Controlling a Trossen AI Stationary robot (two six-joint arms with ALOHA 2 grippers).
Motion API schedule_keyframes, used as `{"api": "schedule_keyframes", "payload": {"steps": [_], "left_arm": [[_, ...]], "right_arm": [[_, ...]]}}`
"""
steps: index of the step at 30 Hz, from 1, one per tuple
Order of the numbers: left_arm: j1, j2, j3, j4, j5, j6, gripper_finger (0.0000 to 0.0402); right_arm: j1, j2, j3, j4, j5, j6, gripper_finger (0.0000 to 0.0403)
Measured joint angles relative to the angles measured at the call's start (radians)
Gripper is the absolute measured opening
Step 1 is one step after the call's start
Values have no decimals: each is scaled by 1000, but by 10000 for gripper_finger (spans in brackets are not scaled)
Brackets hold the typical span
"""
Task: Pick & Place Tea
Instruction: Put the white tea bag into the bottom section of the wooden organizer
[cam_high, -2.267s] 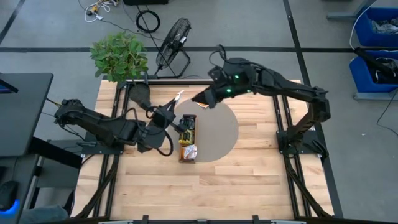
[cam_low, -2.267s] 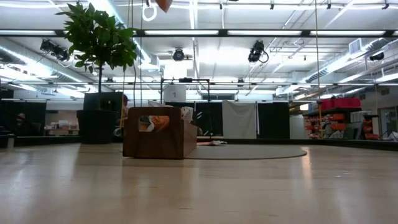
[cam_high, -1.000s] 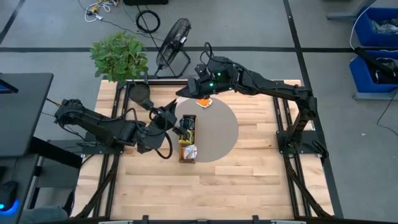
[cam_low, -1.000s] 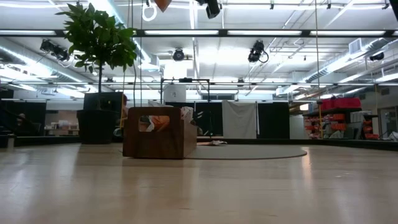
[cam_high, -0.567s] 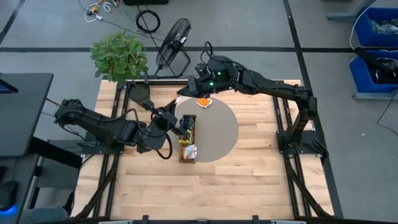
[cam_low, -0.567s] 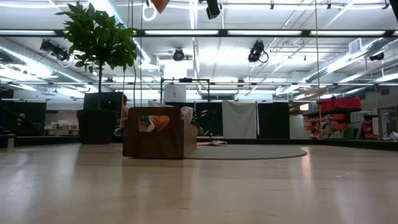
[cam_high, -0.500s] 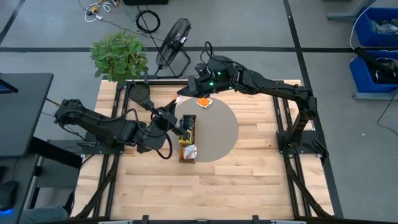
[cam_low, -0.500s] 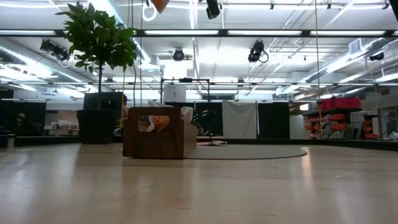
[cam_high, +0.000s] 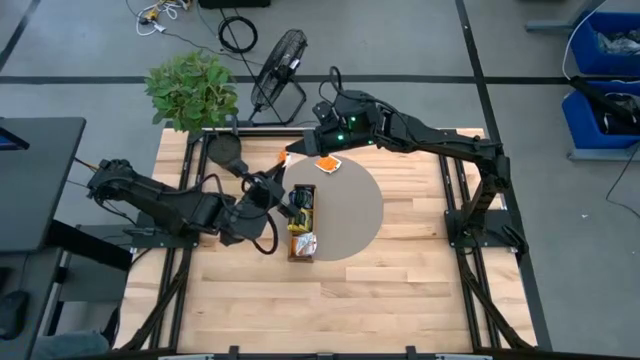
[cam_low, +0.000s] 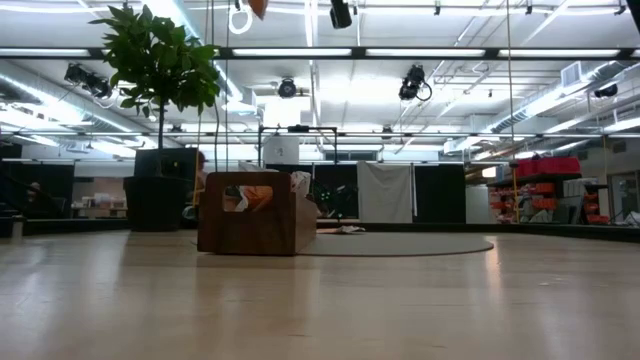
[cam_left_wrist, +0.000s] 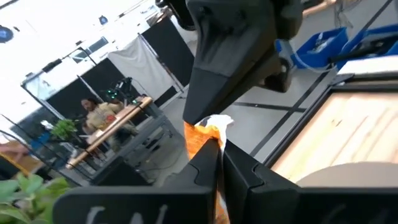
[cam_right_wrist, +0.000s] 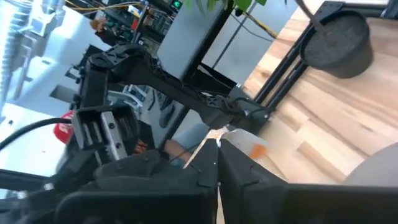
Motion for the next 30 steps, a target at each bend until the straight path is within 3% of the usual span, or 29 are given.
{"api": "schedule_keyframes", "payload": {"steps": [12, 21, 25, 30], "left_arm": [[-49, 0, 0, 11, 21, -152, 104], [-44, -70, 0, 55, 54, -547, 178], [17, -114, 0, 49, 255, -724, 205], [120, -145, 0, -22, 628, -974, 220]], "right_arm": [[-1, 0, 0, -15, 23, -80, 1], [26, 0, 0, -72, 153, -219, 0], [36, 0, 0, -92, 195, -282, 0], [34, 0, 0, -112, 208, -326, 0]]}}
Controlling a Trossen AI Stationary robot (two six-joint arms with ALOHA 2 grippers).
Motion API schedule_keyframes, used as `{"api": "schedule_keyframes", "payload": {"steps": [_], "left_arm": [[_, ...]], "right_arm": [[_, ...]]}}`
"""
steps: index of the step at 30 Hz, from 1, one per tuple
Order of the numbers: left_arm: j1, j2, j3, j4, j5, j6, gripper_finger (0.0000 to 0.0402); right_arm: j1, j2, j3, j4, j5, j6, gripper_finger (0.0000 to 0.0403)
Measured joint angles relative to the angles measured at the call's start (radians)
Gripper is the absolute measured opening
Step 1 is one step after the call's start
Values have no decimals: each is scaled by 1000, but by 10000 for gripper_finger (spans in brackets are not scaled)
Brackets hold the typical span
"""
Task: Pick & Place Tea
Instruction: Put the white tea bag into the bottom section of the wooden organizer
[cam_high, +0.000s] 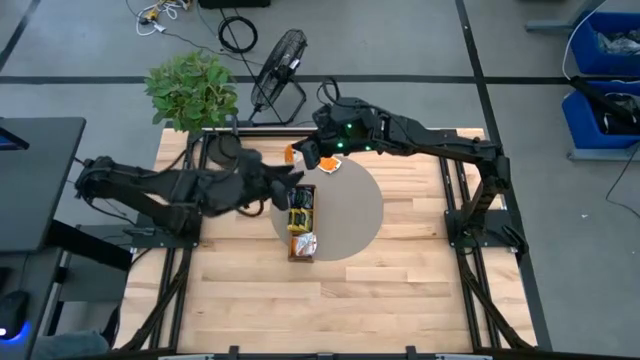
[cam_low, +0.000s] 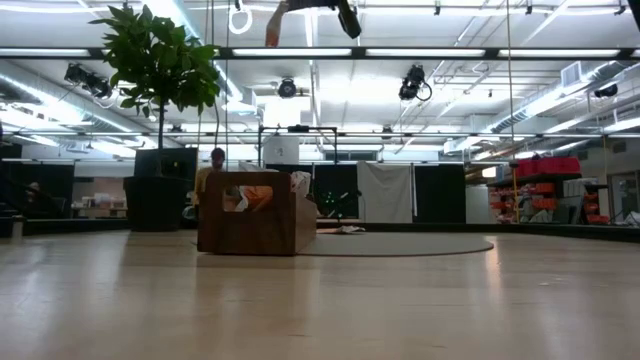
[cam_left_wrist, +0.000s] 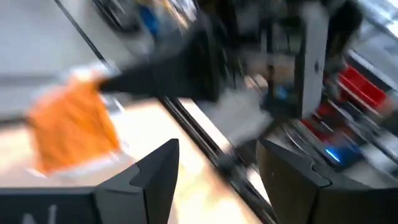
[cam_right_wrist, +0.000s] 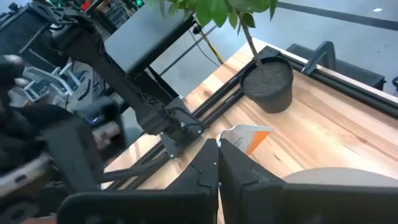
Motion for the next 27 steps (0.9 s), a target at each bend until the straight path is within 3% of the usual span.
{"api": "schedule_keyframes", "payload": {"steps": [3, 5, 13, 27], "left_arm": [[49, -2, 0, -48, 210, -47, 221], [66, -1, 0, -80, 269, -65, 221], [90, -1, 0, -197, 184, -148, 221], [85, -1, 0, -213, 209, -90, 220]], "right_arm": [[0, -3, 0, -2, -8, -2, 0], [1, -3, 0, -3, -10, -1, 0], [7, -3, 0, -13, 0, 34, 0], [8, -3, 0, -43, -11, 32, 0]]}}
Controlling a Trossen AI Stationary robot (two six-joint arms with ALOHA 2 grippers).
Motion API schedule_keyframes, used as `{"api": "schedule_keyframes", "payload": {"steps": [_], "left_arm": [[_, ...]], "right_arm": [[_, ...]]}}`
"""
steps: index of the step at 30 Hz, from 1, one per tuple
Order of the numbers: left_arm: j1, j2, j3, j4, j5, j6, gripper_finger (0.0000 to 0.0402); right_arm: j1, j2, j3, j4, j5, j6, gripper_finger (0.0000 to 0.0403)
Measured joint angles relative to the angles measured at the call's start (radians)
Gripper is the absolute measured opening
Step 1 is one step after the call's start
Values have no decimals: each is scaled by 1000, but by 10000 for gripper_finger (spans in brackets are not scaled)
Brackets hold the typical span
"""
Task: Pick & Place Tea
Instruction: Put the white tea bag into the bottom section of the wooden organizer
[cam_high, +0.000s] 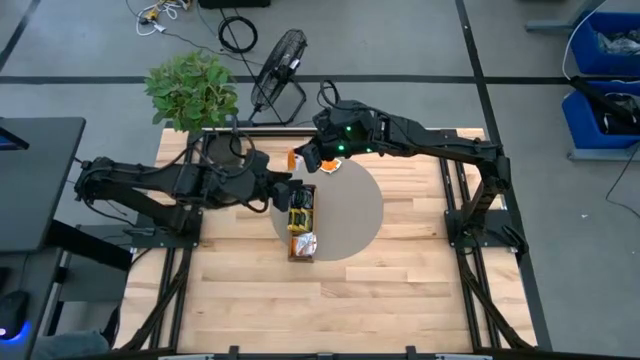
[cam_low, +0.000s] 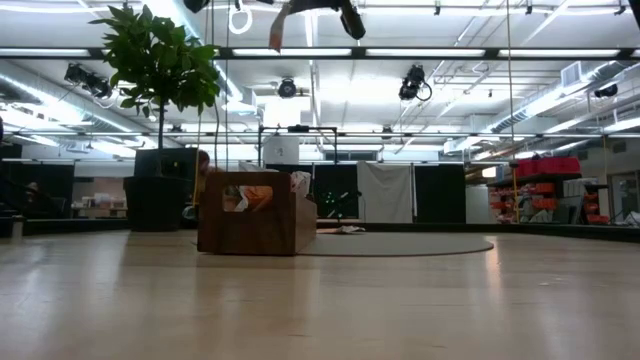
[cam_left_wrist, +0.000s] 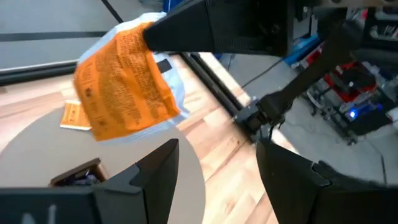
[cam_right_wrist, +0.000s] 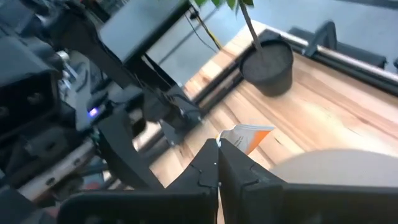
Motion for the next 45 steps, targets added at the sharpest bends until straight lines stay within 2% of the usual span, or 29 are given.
{"api": "schedule_keyframes", "payload": {"steps": [5, 12, 16, 23, 27, 35, 45], "left_arm": [[-36, 0, 0, -73, 3, 0, 220], [-127, -52, 1, -334, 0, -71, 220], [-164, -74, 0, -463, -7, -116, 220], [-186, -72, 0, -553, -3, -106, 220], [-186, -77, 0, -596, -2, -79, 220], [-189, -85, 0, -671, 8, -51, 220], [-189, -85, 0, -670, 21, 7, 220]], "right_arm": [[21, 0, 0, -90, -10, -16, 0], [89, 0, -2, -197, -41, -27, 0], [136, 0, -36, -174, -44, 22, 0], [194, 0, -95, -84, -48, 103, 0], [231, -1, -195, 26, -42, 184, 0], [293, 2, -446, 361, 68, 388, 0], [354, 1, -608, 472, 288, 478, 0]]}}
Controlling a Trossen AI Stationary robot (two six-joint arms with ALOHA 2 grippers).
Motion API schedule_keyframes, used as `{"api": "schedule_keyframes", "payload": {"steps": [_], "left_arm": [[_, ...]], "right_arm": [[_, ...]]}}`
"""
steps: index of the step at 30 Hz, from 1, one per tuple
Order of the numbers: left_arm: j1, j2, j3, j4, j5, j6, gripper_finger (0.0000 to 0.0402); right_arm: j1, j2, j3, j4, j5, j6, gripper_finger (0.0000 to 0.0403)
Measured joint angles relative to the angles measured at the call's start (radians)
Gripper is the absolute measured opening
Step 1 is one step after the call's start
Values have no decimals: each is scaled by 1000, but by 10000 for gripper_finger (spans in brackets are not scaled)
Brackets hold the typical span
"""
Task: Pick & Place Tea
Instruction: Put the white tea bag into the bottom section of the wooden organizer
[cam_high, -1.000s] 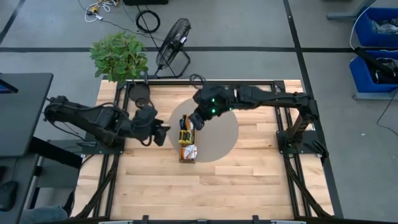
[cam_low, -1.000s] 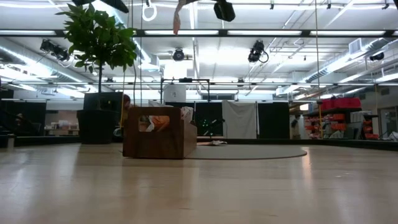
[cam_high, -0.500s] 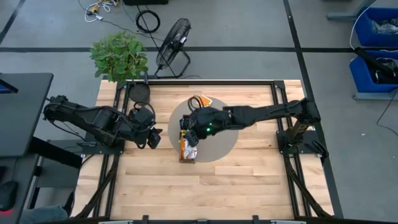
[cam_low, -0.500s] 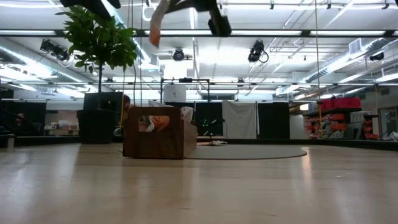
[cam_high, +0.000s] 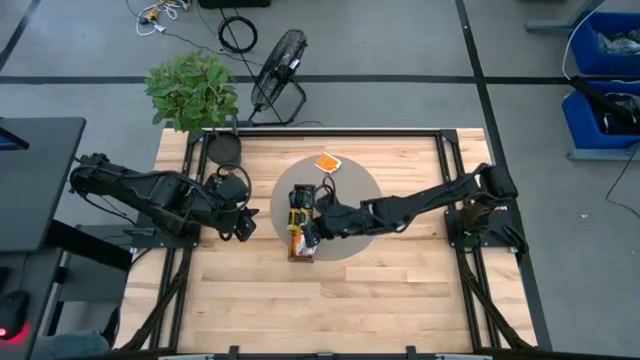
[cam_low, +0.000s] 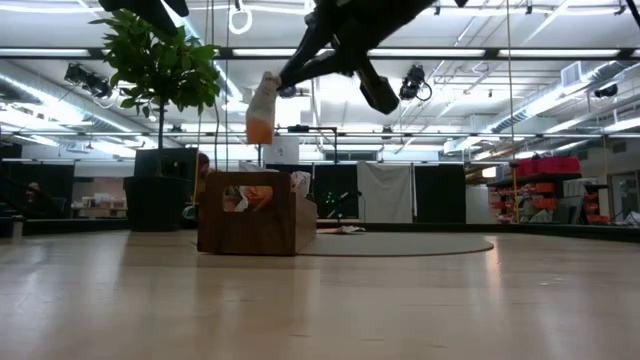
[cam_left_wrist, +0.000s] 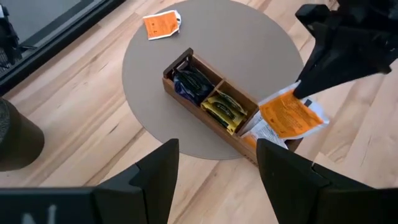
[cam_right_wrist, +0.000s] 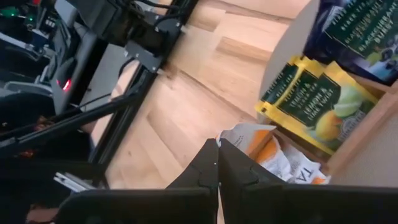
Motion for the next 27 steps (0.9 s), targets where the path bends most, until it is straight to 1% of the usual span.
{"api": "schedule_keyframes", "payload": {"steps": [4, 8, 11, 13, 17, 25, 27], "left_arm": [[-7, 0, 0, 0, 2, 2, 220], [-7, 0, 0, 2, 3, 23, 220], [-7, 0, 0, 3, 2, 22, 220], [-7, 0, 0, 4, 2, 23, 220], [-7, 0, 0, 10, 3, 18, 220], [-7, 0, 0, 16, 3, 16, 220], [-7, 0, 0, 16, 3, 16, 220]], "right_arm": [[5, 1, -29, 42, 38, 11, 0], [3, 17, -47, 78, 40, -2, 0], [4, 46, -50, 103, 21, -5, 0], [6, 73, -50, 151, -2, -2, 0], [9, 102, -49, 164, -9, -1, 0], [10, 116, -49, 123, -17, -6, 0], [10, 120, -49, 128, -35, -6, 0]]}}
